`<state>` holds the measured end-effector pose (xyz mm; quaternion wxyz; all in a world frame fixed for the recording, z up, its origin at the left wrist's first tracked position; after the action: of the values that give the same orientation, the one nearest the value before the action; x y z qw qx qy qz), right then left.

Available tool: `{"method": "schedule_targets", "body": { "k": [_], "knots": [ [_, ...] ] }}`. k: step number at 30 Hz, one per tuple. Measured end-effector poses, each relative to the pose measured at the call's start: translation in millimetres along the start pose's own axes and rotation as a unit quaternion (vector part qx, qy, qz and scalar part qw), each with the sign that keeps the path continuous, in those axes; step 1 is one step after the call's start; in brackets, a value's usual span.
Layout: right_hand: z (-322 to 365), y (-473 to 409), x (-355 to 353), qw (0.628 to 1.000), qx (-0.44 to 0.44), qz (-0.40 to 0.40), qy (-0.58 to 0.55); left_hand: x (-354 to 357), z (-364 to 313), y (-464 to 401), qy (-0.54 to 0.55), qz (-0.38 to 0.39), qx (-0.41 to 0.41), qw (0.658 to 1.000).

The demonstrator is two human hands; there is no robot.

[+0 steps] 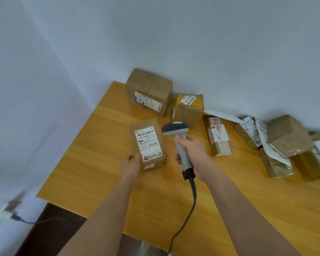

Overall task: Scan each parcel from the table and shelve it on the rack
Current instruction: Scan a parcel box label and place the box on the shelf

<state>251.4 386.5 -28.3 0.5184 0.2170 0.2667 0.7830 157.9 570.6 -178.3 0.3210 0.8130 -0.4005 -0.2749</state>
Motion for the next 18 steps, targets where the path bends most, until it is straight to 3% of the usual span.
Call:
{"method": "schedule_targets", "body": {
  "k": [8, 18],
  "knots": [
    [16.7, 23.3, 7.8, 0.998, -0.025, 0.037, 0.032, 22.5, 1.6, -7.5, 0.038, -0.006, -0.028, 0.999],
    [39.1, 44.3, 10.5, 0.999, -0.024, 0.021, 0.027, 23.1, 5.3, -22.8, 0.062, -0.093, 0.004, 0.994]
  ]
}}
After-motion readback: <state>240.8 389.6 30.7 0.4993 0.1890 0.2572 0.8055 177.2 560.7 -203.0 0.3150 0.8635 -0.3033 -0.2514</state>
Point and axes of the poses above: each hand's wrist, its own y-axis away from the middle knuckle, its own x-axis out of the palm, z = x × y, the point moved 9 cm from there along -y, towards the middle knuckle, and after that the axes turned 3 degrees about z, right-handed, at the moved point
